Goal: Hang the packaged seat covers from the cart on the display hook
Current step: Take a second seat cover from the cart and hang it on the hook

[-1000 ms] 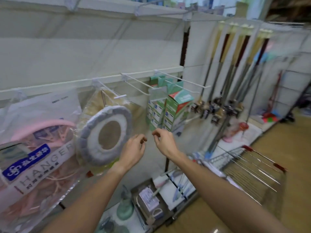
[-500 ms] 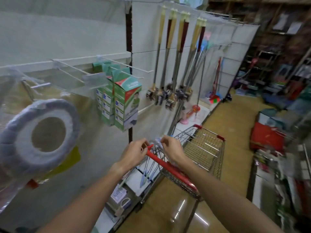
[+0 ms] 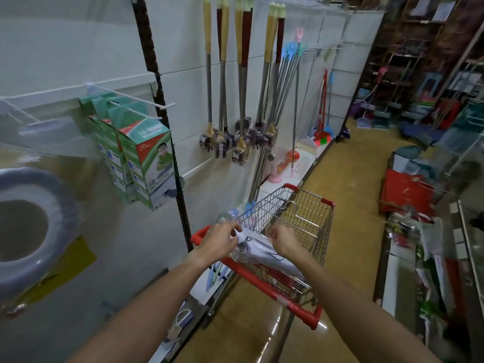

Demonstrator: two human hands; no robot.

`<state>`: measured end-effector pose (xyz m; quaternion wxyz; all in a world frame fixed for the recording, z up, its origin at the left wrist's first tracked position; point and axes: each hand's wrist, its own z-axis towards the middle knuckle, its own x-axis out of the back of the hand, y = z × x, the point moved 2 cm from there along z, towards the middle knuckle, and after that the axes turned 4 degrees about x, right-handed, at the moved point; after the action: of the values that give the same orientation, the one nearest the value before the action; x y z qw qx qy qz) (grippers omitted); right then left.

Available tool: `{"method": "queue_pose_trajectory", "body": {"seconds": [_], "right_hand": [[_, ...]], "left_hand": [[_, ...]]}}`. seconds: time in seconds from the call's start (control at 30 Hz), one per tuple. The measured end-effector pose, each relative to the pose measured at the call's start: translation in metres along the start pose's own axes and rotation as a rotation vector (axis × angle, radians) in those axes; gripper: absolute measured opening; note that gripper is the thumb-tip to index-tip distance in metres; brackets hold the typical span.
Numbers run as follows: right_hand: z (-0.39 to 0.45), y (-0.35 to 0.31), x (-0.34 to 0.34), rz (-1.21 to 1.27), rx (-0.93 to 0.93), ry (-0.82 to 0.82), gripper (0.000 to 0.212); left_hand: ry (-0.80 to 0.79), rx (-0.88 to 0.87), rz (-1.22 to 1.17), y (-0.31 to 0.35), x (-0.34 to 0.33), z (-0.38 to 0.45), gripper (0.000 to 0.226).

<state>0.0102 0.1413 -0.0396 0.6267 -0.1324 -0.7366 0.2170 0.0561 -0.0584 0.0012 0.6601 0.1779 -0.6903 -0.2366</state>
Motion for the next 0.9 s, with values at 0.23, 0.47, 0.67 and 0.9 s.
{"method": "queue_pose_trajectory", "body": {"seconds": [0.23,0.47,0.67,0.9], "right_hand": [[0.020,0.061,-0.015,0.025,-0.111,-0.162,0.025],[0.021,0.063,-0.017,0.188,-0.079,-0.337,0.018],[0.029,0.059,-0.010,0.158,0.048,-0.300,0.024],[0.047,0.046,0.013,0.267,0.163,-0.223,0.023]], "left_hand": [[0.009,0.033,0.051,0.010,-0.025,0.030,0.028],[-0.051,0.029,0.065,0.024,-0.043,0.060,0.027],[-0.131,0.029,0.122,0.038,-0.061,0.080,0.023],[-0.233,0.078,0.149,0.047,-0.079,0.097,0.028]]}}
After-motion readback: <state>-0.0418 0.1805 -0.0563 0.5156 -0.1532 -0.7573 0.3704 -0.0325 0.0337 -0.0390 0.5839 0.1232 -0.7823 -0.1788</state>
